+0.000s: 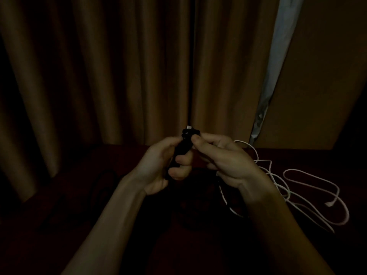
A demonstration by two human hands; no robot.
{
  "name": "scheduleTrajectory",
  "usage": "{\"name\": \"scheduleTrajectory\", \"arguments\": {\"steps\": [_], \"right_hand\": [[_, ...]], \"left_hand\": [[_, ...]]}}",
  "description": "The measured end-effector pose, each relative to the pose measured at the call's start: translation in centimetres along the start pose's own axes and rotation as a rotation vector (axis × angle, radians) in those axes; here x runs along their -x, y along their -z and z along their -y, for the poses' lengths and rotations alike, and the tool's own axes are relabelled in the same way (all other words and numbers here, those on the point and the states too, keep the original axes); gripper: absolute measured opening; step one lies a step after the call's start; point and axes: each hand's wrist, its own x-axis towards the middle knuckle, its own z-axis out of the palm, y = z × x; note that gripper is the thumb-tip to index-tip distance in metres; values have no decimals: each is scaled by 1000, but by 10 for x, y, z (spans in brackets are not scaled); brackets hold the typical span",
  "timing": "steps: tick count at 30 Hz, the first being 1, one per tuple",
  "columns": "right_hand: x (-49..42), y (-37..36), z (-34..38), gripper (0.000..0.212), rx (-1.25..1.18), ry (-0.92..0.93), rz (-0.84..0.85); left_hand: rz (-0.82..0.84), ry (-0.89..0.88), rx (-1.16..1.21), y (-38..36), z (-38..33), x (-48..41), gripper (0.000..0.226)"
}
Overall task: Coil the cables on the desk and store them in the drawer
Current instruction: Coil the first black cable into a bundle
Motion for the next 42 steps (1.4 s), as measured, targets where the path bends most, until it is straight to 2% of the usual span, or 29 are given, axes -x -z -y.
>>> {"name": "scheduleTrajectory", "arguments": {"steps": [2,7,8,12,14,17,20,22,25,28,31,33,34,38,42], "right_hand": [[1,0,3,23,5,2,-6],[-6,-3,-2,25,20,-27,-114],[-7,-6,-3,27,16,-48,-141],[-8,-19,-6,34,2,-79,-205],[-9,-27,-8,38,-17,-70,-253],[-12,-31,-12,41,-25,-25,-365],[-12,-30,-11,39,21,18,-400],[-12,-26,-9,40,42,48,-380],[-8,-17,-8,29,69,64,-294],[-1,-10,-1,30,20,38,-157],[5,-9,7,29,-10,56,-17],[7,-9,12,28,-23,80,21],[7,-8,12,27,0,87,18],[1,1,6,25,76,70,-37],[-1,-2,2,26,-60,19,-75]], "left_hand": [[-48,-40,-30,-1,3,-2,28],[-316,-223,-298,-2,15,-15,32],[-377,-292,-428,-1,17,-17,31],[-671,-569,-1258,6,33,-18,30],[-715,-624,-1469,6,39,-17,34],[-726,-679,-1628,0,42,-17,22],[-737,-634,-1622,-6,37,-14,19],[-660,-548,-1535,-9,31,-14,18],[-453,-418,-1258,-5,19,-12,19],[-275,-280,-919,-7,7,-4,13],[-205,-194,-528,-7,2,1,19],[-114,-137,-325,-5,1,2,36],[-82,-116,-265,-4,2,1,38],[-81,-70,-166,-8,10,-5,21],[-270,-227,-483,-11,17,-14,25]]}}
